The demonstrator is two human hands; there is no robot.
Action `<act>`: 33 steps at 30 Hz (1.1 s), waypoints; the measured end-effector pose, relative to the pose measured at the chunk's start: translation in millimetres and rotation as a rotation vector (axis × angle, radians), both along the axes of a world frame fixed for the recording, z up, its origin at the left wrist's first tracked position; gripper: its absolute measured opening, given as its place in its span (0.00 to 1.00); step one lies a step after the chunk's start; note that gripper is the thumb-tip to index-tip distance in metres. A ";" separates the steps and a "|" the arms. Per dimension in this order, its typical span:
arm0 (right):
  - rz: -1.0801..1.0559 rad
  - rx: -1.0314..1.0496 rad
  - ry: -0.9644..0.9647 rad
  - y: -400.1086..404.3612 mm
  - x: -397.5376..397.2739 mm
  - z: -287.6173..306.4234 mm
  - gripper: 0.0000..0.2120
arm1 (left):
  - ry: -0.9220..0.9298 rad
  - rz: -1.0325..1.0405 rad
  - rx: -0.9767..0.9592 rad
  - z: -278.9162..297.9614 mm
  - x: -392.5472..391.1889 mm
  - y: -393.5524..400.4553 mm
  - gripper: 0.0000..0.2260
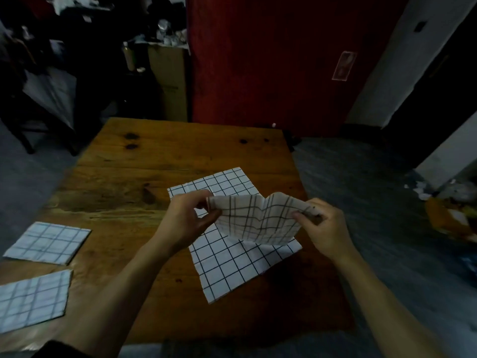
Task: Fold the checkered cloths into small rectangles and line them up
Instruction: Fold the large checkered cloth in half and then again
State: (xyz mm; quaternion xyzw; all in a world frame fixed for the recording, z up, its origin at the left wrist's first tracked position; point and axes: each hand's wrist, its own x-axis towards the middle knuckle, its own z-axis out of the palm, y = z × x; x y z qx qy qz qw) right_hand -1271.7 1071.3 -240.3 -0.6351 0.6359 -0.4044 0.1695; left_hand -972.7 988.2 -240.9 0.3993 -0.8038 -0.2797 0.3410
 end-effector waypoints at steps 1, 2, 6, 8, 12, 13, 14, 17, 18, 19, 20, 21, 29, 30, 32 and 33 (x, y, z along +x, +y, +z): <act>0.038 -0.001 -0.054 6.3 -5.4 6.9 0.04 | 0.001 -0.017 0.022 10.9 -1.4 8.5 0.07; 0.086 0.011 -0.103 13.4 -11.3 13.8 0.05 | -0.013 -0.043 0.052 21.7 -2.8 17.4 0.07; 0.243 0.127 -0.259 42.0 -36.3 31.1 0.08 | -0.026 -0.124 0.218 52.5 -8.9 53.5 0.07; 0.275 0.171 -0.341 53.7 -47.4 32.5 0.09 | 0.042 -0.128 0.273 57.9 -13.6 71.7 0.10; 0.260 0.208 -0.447 73.2 -59.9 28.3 0.13 | 0.146 -0.082 0.333 53.8 -24.2 103.9 0.12; 0.264 0.208 -0.459 77.4 -61.7 26.8 0.12 | 0.160 -0.069 0.337 51.3 -26.6 110.2 0.12; 0.273 0.204 -0.461 80.8 -63.1 25.2 0.11 | 0.173 -0.053 0.341 49.4 -28.7 115.5 0.12; 0.296 0.197 -0.437 84.3 -65.1 24.3 0.10 | 0.236 -0.024 0.368 44.3 -33.7 122.8 0.13; 0.297 0.195 -0.422 82.8 -64.8 23.9 0.09 | 0.242 0.009 0.370 41.9 -34.7 121.3 0.13; 0.294 0.193 -0.407 80.1 -64.5 22.8 0.09 | 0.245 0.052 0.369 39.0 -35.5 118.3 0.13; 0.284 0.191 -0.393 76.9 -63.4 21.9 0.09 | 0.245 0.086 0.361 36.2 -36.2 114.4 0.13; 0.271 0.191 -0.381 71.5 -62.3 20.3 0.09 | 0.248 0.102 0.353 32.4 -37.2 108.3 0.13; 0.119 0.296 -0.286 -2.0 -52.2 -9.6 0.08 | 0.228 0.094 0.405 -13.9 -39.2 31.7 0.11; 0.098 0.331 -0.270 -13.7 -50.0 -18.4 0.08 | 0.219 0.102 0.434 -22.5 -39.3 19.5 0.10; 0.067 0.412 -0.242 -36.0 -43.2 -41.9 0.07 | 0.140 0.142 0.432 -47.0 -40.1 -4.0 0.07; 0.058 0.446 -0.217 -45.2 -39.2 -56.1 0.07 | 0.059 0.173 0.396 -63.4 -40.7 -14.2 0.05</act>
